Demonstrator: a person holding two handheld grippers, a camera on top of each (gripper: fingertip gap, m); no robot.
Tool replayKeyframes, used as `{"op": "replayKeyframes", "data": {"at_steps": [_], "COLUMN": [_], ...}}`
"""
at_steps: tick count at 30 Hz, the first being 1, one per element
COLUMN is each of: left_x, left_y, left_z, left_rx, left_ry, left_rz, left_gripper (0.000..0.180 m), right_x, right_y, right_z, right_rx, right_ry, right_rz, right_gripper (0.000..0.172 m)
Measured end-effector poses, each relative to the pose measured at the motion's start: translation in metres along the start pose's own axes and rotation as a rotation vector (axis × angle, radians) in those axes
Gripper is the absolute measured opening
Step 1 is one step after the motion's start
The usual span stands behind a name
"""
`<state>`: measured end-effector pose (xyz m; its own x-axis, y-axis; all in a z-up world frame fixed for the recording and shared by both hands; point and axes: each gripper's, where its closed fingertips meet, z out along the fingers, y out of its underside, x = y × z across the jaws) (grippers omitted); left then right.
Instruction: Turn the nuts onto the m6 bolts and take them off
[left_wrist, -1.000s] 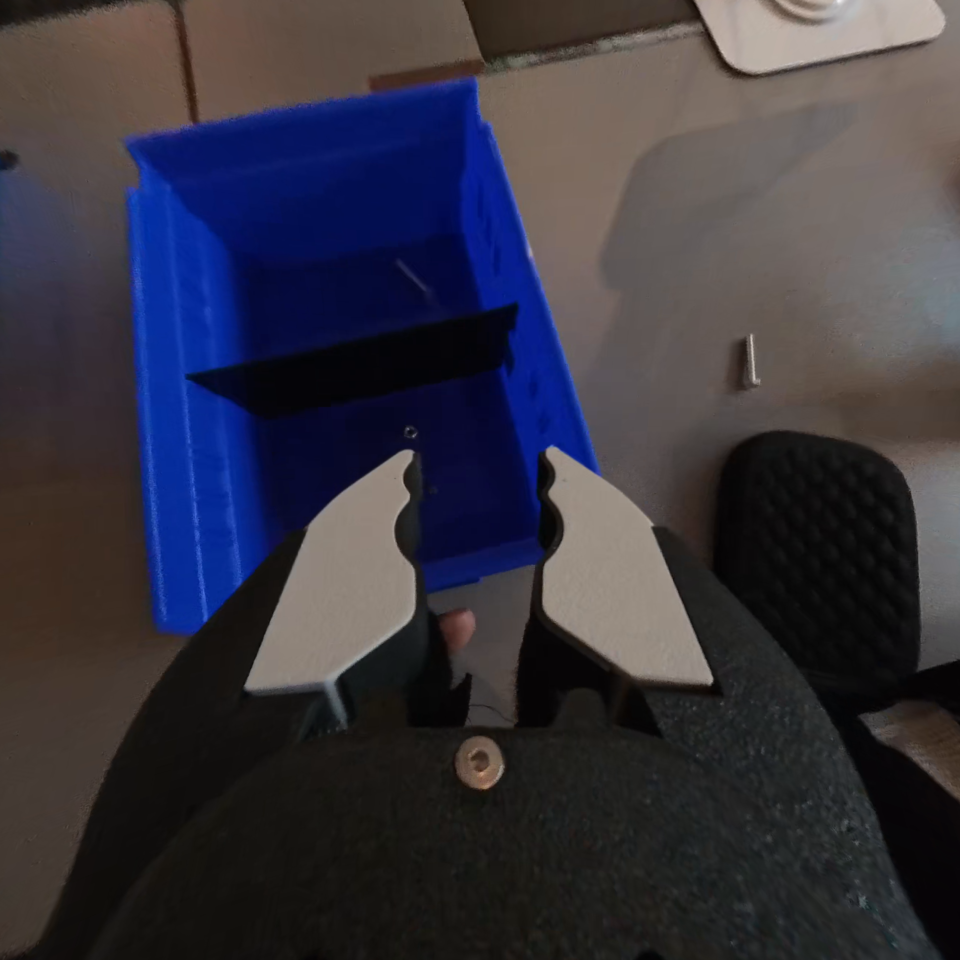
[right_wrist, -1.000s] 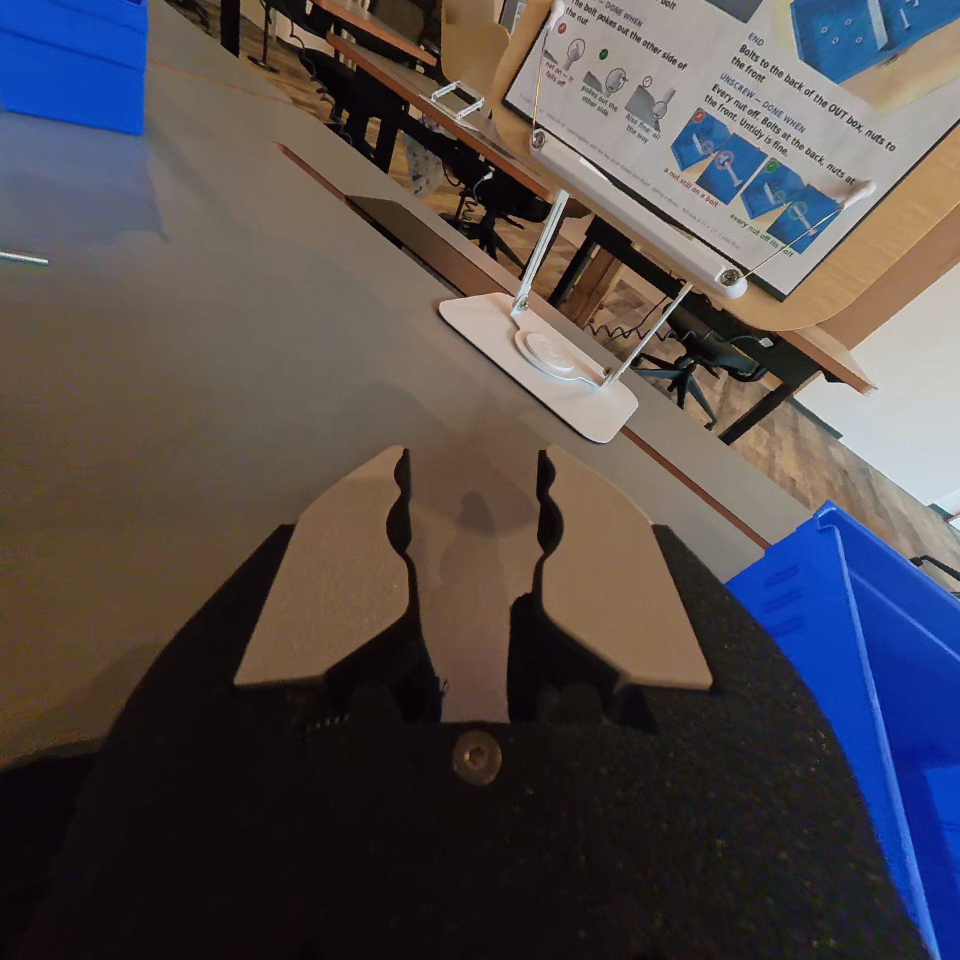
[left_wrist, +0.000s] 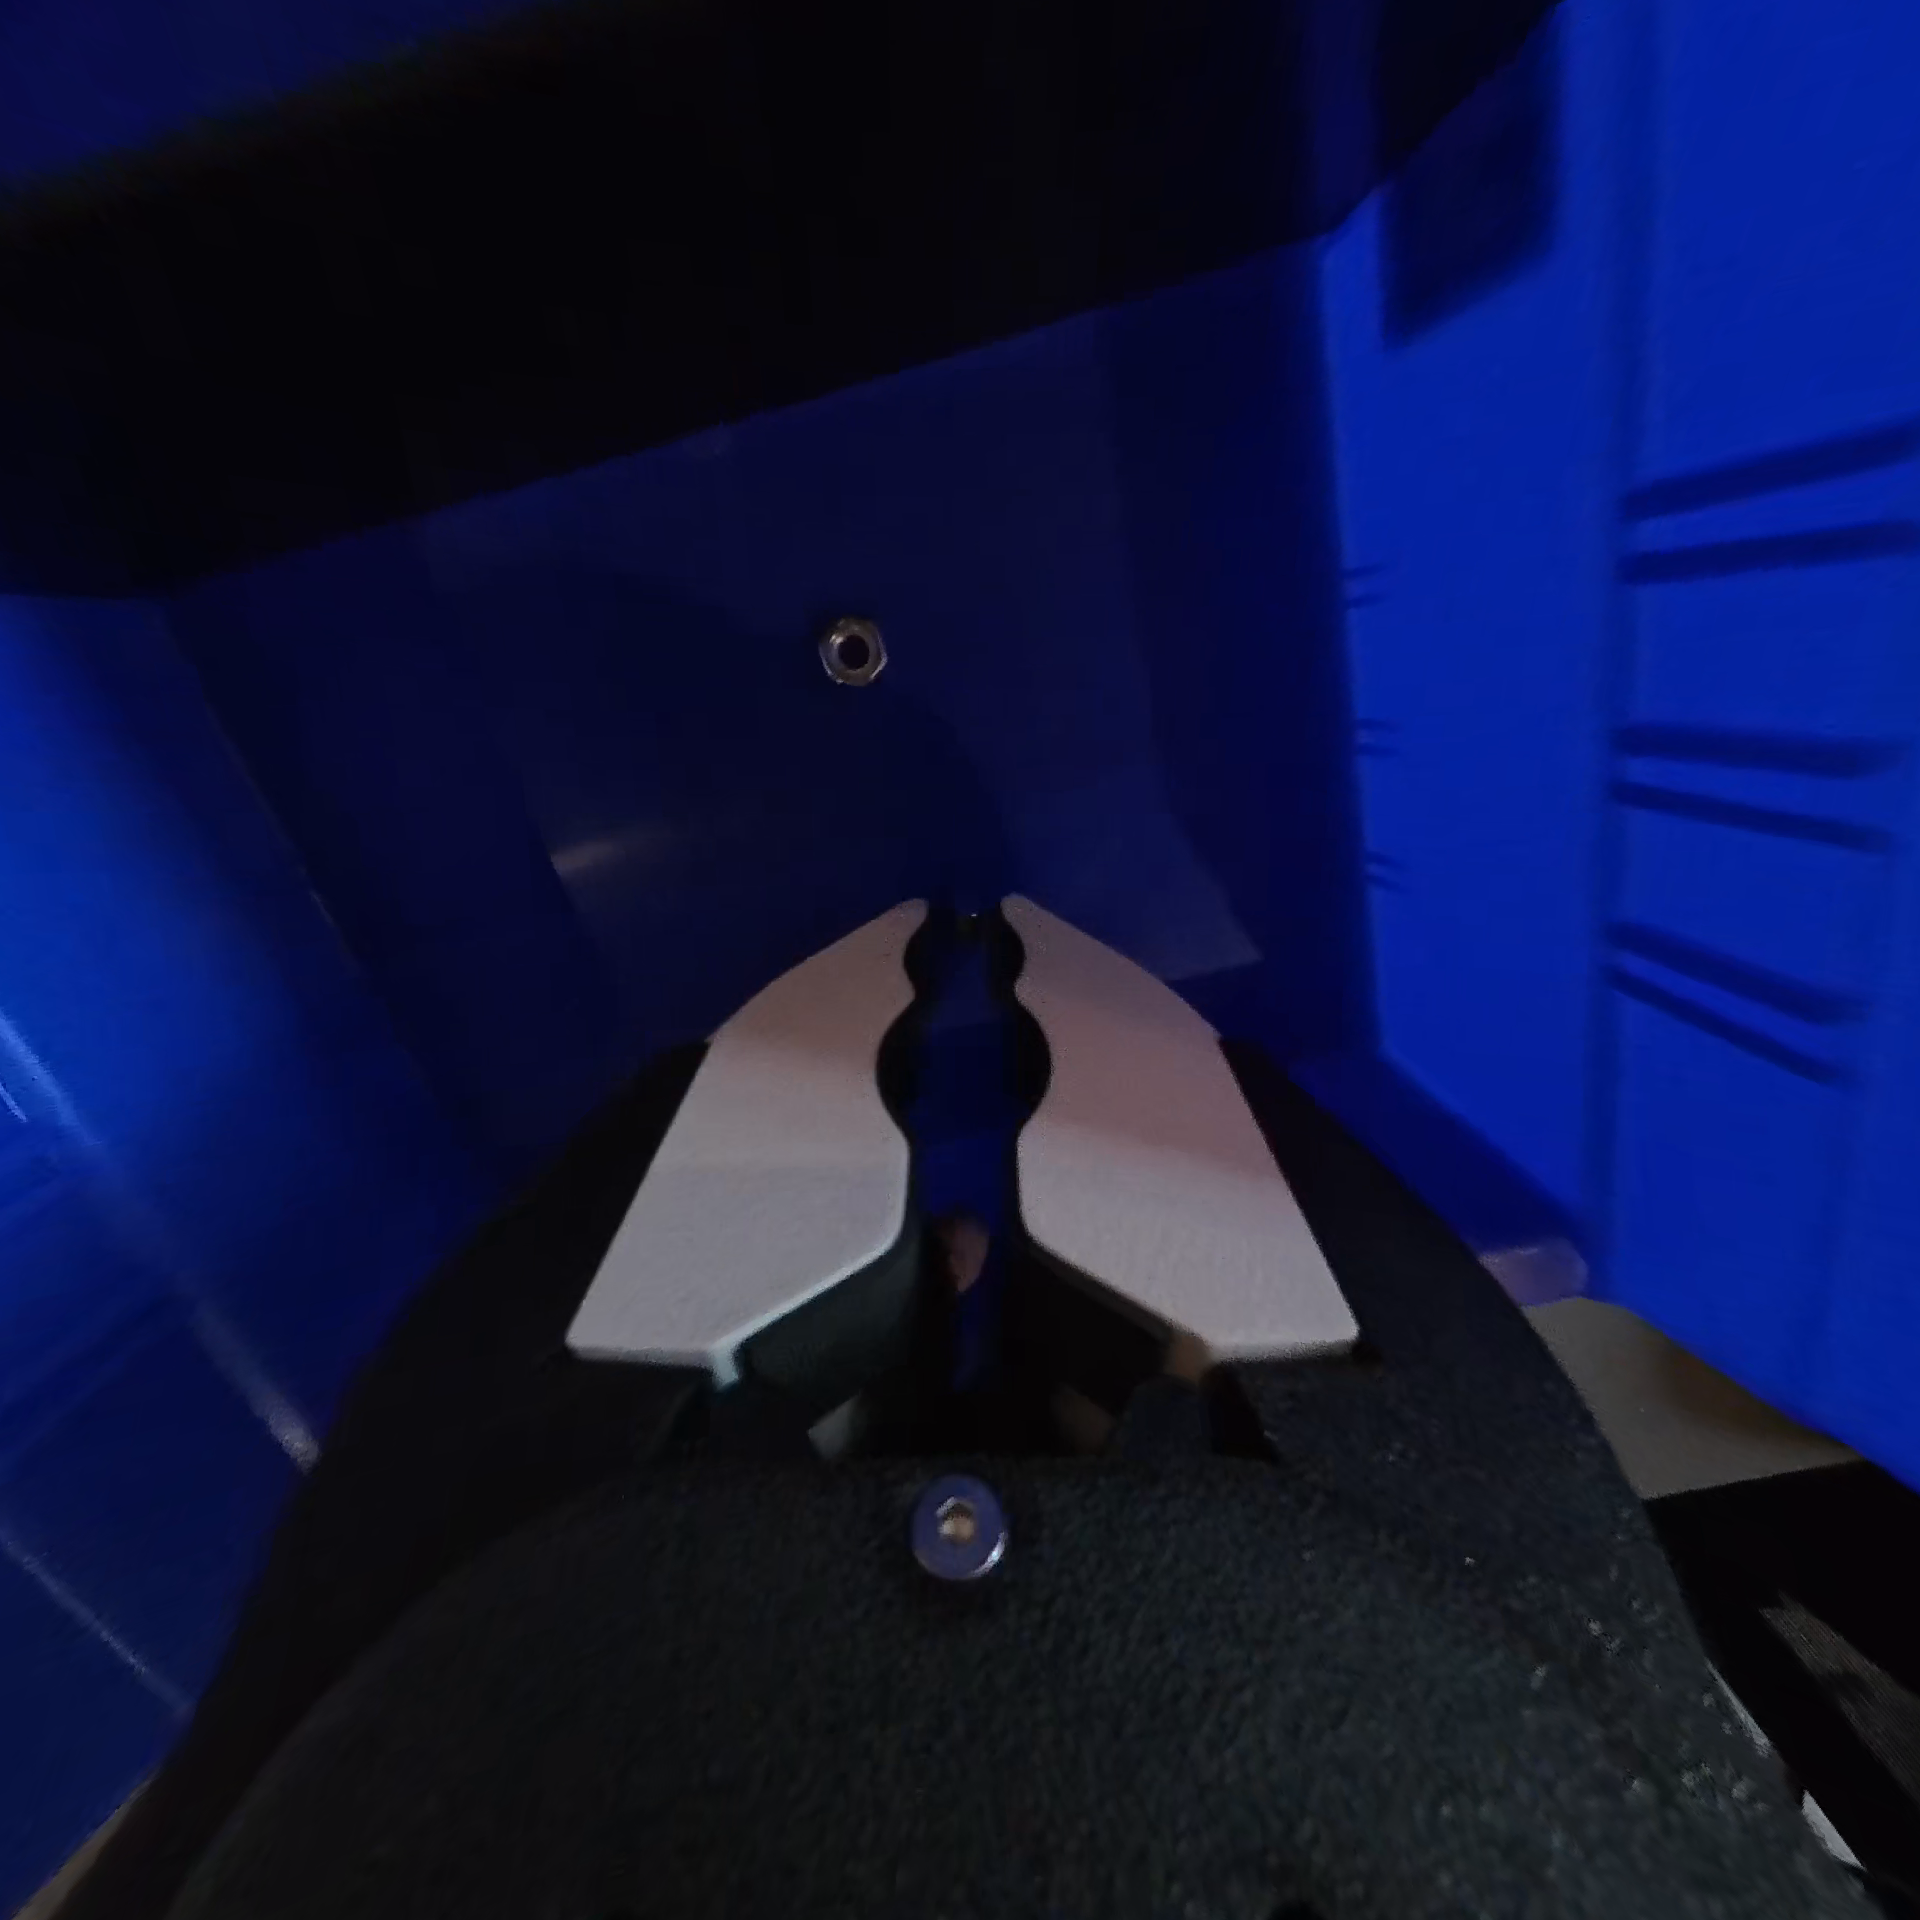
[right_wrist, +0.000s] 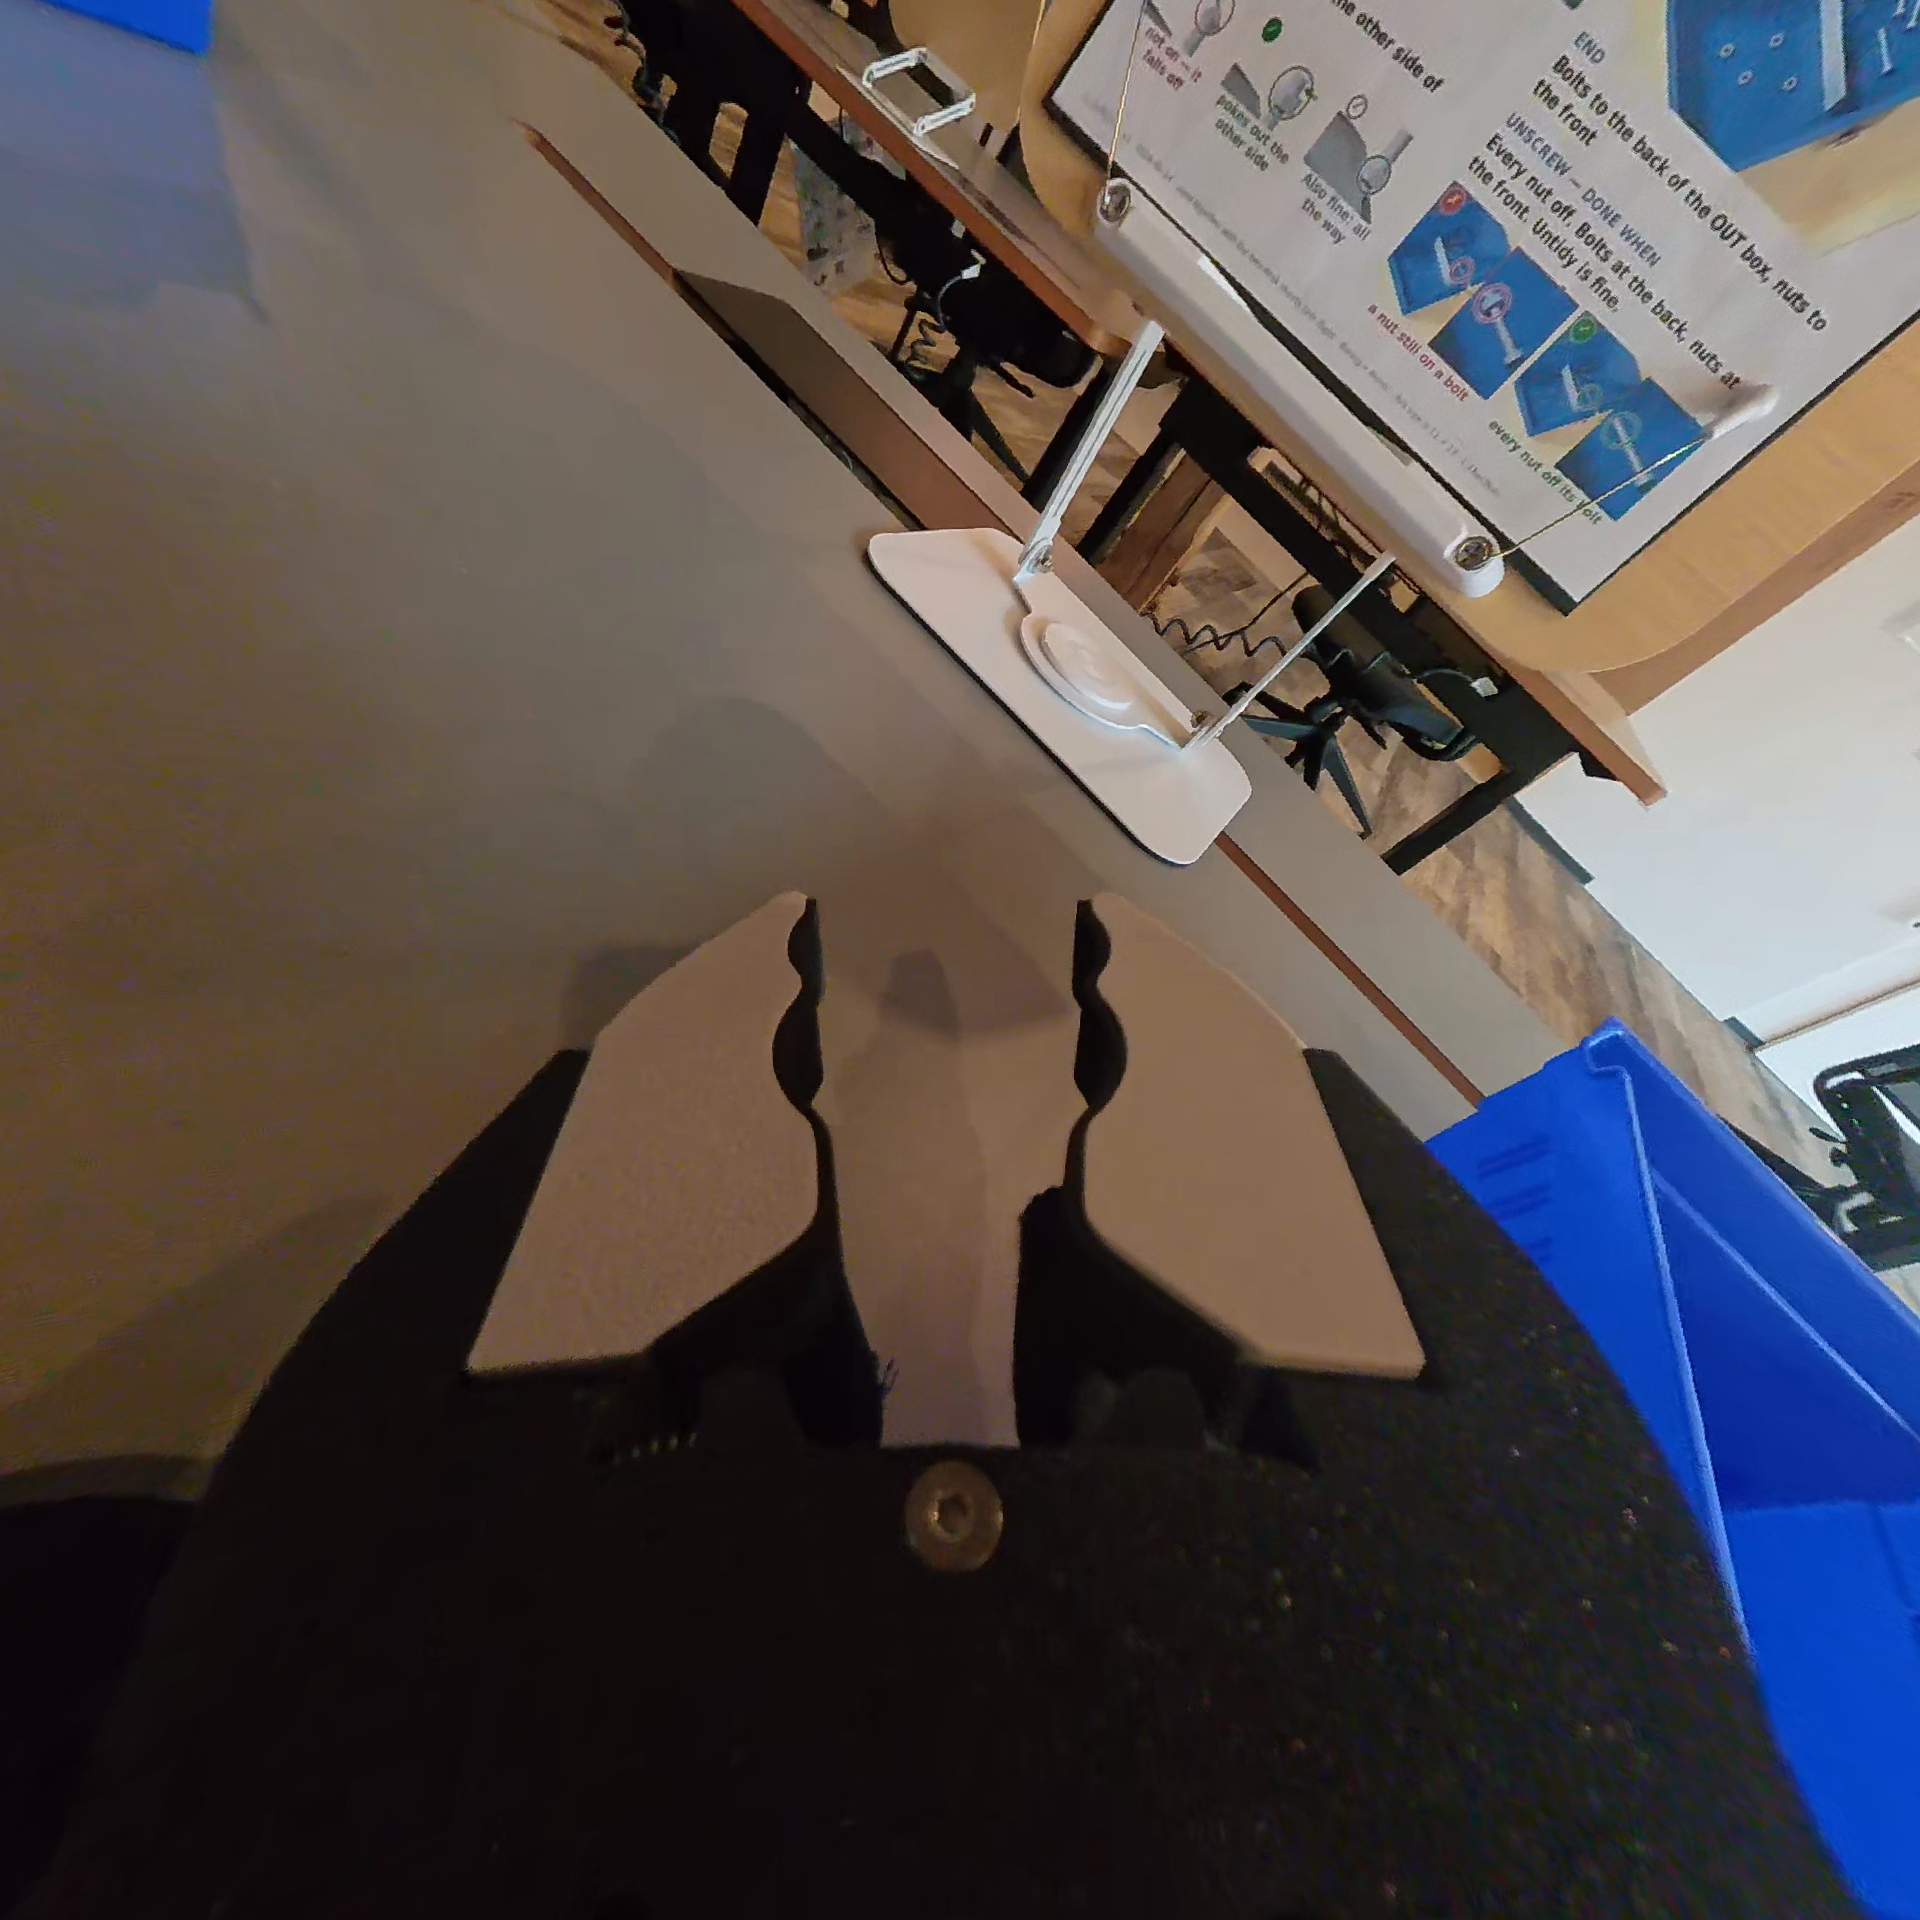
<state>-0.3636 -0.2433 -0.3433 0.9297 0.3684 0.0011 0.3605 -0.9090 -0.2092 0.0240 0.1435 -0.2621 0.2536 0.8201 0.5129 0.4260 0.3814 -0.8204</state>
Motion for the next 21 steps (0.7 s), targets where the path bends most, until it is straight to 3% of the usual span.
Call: {"op": "replayKeyframes", "data": {"at_steps": [6, 11, 14, 16, 21], "left_x": [0.0, 0.015, 0.07, 0.12, 0.251], "left_y": [-0.007, -0.037, -0.057, -0.066, -0.073], "left_z": [-0.017, -0.09, -0.128, -0.134, -0.092], "left_rx": [0.056, 0.295, 0.393, 0.385, 0.238], "left_ry": [0.002, -0.097, -0.045, 0.022, 0.186], "left_rz": [-0.014, 0.041, 0.201, 0.354, 0.722], "left_gripper": [0.004, 0.004, 0.004, 0.004, 0.004], "right_x": [0.003, 0.003, 0.002, 0.0, -0.002], "right_y": [-0.001, -0.006, -0.008, -0.01, -0.013], "right_z": [-0.002, -0.004, -0.005, -0.005, -0.006], "right_rx": [0.013, 0.041, 0.051, 0.058, 0.069], "right_ry": [0.007, -0.004, -0.014, -0.023, -0.033], "right_rz": [0.021, 0.045, 0.054, 0.06, 0.052], "right_gripper": [0.046, 0.046, 0.046, 0.046, 0.045]}}
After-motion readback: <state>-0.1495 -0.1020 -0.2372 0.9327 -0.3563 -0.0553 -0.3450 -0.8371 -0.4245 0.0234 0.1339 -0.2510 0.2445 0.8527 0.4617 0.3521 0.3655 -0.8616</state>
